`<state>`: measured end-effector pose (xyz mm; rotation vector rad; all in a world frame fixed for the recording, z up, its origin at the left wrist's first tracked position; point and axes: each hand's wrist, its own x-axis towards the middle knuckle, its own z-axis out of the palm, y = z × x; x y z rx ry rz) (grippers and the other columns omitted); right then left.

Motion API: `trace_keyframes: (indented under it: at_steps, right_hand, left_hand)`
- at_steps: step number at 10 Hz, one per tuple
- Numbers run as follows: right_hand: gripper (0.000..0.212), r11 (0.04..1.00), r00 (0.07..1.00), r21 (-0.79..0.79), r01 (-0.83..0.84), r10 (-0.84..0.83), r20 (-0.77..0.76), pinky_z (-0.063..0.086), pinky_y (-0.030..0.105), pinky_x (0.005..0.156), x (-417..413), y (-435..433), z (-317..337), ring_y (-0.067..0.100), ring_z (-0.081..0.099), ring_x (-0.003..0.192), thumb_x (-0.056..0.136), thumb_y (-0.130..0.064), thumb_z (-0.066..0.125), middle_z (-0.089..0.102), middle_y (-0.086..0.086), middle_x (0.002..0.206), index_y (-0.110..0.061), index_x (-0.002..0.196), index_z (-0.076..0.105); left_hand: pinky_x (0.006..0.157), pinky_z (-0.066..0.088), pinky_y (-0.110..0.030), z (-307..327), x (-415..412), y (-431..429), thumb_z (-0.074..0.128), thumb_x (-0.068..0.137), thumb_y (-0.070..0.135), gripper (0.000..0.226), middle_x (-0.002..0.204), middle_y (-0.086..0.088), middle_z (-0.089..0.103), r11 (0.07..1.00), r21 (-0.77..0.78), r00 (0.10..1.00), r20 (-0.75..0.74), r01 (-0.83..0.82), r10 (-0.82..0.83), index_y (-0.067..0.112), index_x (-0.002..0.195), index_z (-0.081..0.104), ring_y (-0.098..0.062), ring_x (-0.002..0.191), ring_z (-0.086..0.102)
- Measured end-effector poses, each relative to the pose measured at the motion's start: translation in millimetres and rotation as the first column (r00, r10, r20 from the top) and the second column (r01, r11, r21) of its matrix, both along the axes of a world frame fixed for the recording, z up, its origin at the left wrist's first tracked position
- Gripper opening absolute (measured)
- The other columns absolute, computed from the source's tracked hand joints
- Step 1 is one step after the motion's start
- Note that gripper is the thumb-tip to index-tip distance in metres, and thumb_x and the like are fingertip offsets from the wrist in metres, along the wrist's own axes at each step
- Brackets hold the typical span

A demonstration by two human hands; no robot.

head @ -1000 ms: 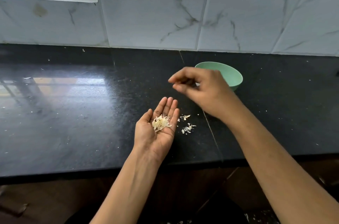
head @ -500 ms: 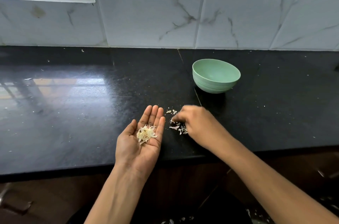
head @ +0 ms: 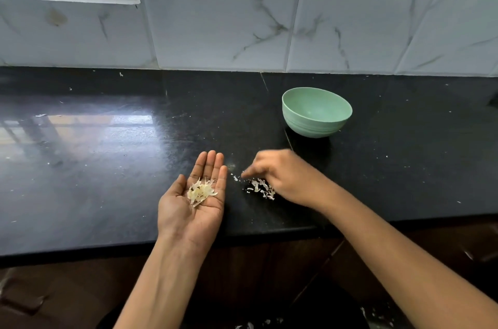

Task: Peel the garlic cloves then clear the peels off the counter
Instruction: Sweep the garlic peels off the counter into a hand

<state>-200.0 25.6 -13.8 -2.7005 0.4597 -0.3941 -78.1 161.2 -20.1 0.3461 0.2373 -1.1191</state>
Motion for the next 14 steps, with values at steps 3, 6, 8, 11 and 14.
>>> trace_keyframes:
  at_steps: [3,6,8,11,14]
  right_hand:
    - [0.051,0.991,0.992,-0.096,-0.097,0.088,-0.093,0.046,0.037,0.089,43,-16,-9,0.033,0.059,0.101,0.079,-0.002,0.03,0.066,0.015,0.107,-0.006,0.112,0.069]
    - [0.056,0.996,0.989,0.024,0.085,-0.087,0.121,0.041,0.013,0.094,-28,-20,-5,0.011,0.057,0.104,0.073,0.017,0.037,0.065,0.006,0.112,-0.007,0.113,0.069]
    - [0.044,0.882,0.896,-0.26,0.393,-0.431,-0.106,0.045,0.036,0.088,-11,-9,-19,0.025,0.046,0.106,0.09,0.006,0.038,0.052,0.007,0.114,-0.01,0.125,0.058]
    - [0.049,0.933,0.961,0.236,0.272,-0.25,-0.118,0.048,0.023,0.094,-40,19,6,0.01,0.056,0.108,0.084,-0.003,0.068,0.057,-0.006,0.111,-0.014,0.13,0.057]
    - [0.037,0.984,0.989,0.137,0.111,-0.096,-0.112,0.045,0.023,0.097,-21,16,4,0.011,0.055,0.115,0.083,-0.001,0.068,0.058,-0.002,0.123,-0.017,0.116,0.068]
  left_hand:
    - [0.077,0.056,-0.044,-2,-1,1,0.023,0.103,0.023,0.048,0.1,-0.019,0.071,1.0,-0.025,1.0,0.01,-0.001,0.001,-0.004,0.104,0.063,-0.03,0.096,0.068]
    - [0.076,0.054,-0.048,-4,-7,6,0.027,0.102,0.022,0.045,0.104,-0.019,0.071,0.998,-0.032,0.998,0.022,0.059,-0.058,-0.005,0.105,0.064,-0.03,0.094,0.069]
    - [0.077,0.055,-0.045,-5,-22,19,0.031,0.1,0.022,0.051,0.107,-0.018,0.07,0.993,-0.018,0.992,0.039,0.121,-0.12,-0.007,0.093,0.072,-0.031,0.096,0.069]
    - [0.078,0.051,-0.05,-15,-49,40,0.034,0.097,0.023,0.05,0.109,-0.017,0.07,0.961,0.037,0.961,0.024,0.274,-0.275,-0.006,0.09,0.074,-0.03,0.093,0.07]
    - [0.075,0.052,-0.051,-15,-51,44,0.035,0.097,0.023,0.05,0.106,-0.018,0.07,0.961,0.046,0.962,0.002,0.274,-0.275,-0.007,0.088,0.074,-0.031,0.092,0.07]
